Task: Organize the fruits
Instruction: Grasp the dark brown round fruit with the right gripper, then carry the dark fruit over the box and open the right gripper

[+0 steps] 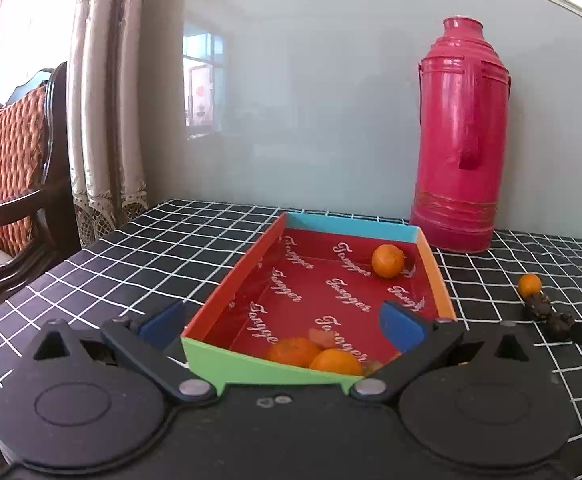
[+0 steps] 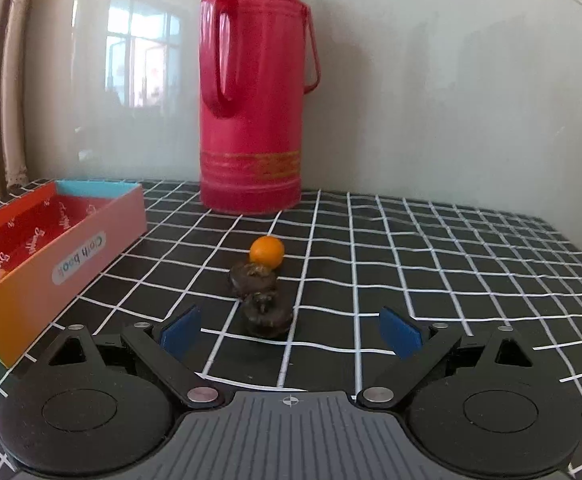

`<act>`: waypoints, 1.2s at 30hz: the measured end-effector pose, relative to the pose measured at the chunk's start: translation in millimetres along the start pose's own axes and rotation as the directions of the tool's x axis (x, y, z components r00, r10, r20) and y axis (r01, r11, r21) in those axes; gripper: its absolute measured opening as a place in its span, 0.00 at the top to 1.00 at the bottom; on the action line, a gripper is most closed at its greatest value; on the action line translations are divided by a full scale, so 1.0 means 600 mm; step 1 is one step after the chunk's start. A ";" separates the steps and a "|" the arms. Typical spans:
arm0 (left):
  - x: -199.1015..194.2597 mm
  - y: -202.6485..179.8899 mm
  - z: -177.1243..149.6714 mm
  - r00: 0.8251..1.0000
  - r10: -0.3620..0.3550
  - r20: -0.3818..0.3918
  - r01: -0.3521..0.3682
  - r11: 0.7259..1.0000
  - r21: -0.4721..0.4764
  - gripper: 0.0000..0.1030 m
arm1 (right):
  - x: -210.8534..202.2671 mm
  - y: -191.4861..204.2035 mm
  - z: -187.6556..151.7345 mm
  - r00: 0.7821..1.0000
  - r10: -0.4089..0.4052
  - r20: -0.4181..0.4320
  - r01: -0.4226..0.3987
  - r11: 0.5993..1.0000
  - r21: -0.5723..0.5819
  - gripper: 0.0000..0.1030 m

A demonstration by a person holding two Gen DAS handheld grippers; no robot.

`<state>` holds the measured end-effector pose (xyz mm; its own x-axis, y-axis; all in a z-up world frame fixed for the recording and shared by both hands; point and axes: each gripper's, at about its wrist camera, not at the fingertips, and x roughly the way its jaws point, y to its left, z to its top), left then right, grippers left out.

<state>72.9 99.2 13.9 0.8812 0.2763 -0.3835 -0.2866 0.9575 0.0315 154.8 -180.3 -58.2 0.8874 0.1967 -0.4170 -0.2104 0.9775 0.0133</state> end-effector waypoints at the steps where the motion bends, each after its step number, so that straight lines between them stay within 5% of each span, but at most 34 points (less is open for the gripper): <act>1: 0.001 0.002 -0.001 1.000 0.001 -0.002 -0.001 1.000 0.000 0.06 | 0.003 0.001 0.002 1.000 0.008 -0.002 -0.008 1.000 -0.001 0.08; 11: 0.007 0.039 -0.002 0.999 0.033 -0.018 -0.033 0.999 -0.027 0.06 | 0.043 0.017 0.014 0.999 0.011 -0.033 -0.011 1.000 -0.011 0.09; 14: 0.009 0.046 -0.003 0.999 0.036 -0.024 -0.037 0.999 -0.038 0.06 | 0.054 0.015 0.015 0.998 0.015 -0.056 -0.015 1.000 -0.001 0.29; 20: 0.007 0.048 -0.003 0.999 0.033 -0.021 -0.034 0.999 -0.038 0.06 | 0.066 0.005 0.017 0.996 0.026 -0.082 -0.024 0.999 0.029 0.31; 22: 0.008 0.046 -0.003 0.999 0.032 -0.023 -0.033 0.999 -0.032 0.06 | 0.067 0.006 0.016 0.996 0.030 -0.088 -0.027 0.999 0.027 0.37; 24: 0.008 0.045 -0.004 0.999 0.032 -0.024 -0.033 0.999 -0.031 0.06 | 0.073 0.007 0.016 0.993 0.033 -0.115 -0.030 0.999 0.028 0.64; 36: 0.000 0.057 -0.004 0.999 0.052 -0.015 -0.053 0.998 -0.025 0.06 | 0.046 0.022 0.018 0.997 0.058 -0.047 -0.057 0.998 0.024 0.64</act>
<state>62.2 131.8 12.7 0.8592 0.3247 -0.3954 -0.3417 0.9394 0.0288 181.0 -161.2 -59.5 0.8533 0.2490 -0.4581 -0.2503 0.9664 0.0590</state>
